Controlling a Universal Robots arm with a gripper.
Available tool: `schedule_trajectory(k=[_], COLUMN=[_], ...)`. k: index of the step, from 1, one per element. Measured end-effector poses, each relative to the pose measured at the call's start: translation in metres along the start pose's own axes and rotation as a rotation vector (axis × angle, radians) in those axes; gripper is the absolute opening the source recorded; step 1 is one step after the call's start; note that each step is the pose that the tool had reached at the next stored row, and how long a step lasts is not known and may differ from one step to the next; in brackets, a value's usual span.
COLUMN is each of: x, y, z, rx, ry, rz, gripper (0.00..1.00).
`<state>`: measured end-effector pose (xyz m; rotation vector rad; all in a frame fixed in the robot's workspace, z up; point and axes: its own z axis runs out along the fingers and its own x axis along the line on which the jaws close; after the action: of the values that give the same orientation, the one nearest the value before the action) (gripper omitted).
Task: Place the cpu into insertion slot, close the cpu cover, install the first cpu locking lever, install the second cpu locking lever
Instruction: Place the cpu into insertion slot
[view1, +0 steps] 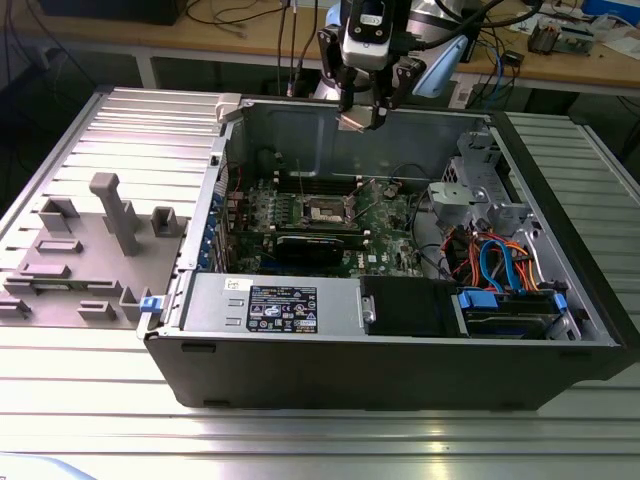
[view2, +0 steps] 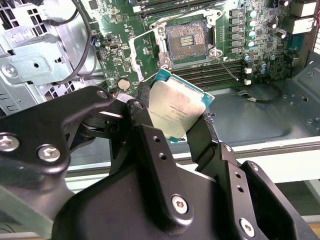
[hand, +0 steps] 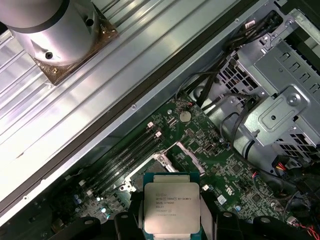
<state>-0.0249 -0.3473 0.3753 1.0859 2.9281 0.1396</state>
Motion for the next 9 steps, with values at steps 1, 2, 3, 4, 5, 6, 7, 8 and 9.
schedule_trajectory(k=[1,2,3,4,5,6,7,8,9], x=[0.0000,0.0000,0.0000,0.0000,0.0000,0.0000,0.0000,0.0000,0.0000], y=[0.0000,0.0000,0.0000,0.0000,0.0000,0.0000,0.0000,0.0000,0.0000], z=[0.0000,0.0000,0.0000,0.0000,0.0000,0.0000,0.0000,0.0000,0.0000], rx=[0.0000,0.0000,-0.0002,-0.0002,-0.0003,-0.0006,-0.0006,-0.0008,-0.0007], ry=[-0.0002,-0.0004,-0.0012,-0.0018,-0.0022,-0.0031,-0.0035,-0.0039,-0.0043], rz=[0.002,0.005,0.014,0.020,0.025,0.035,0.040,0.044,0.048], gripper=[0.54,0.54,0.54,0.54,0.54,0.54,0.54,0.54,0.54])
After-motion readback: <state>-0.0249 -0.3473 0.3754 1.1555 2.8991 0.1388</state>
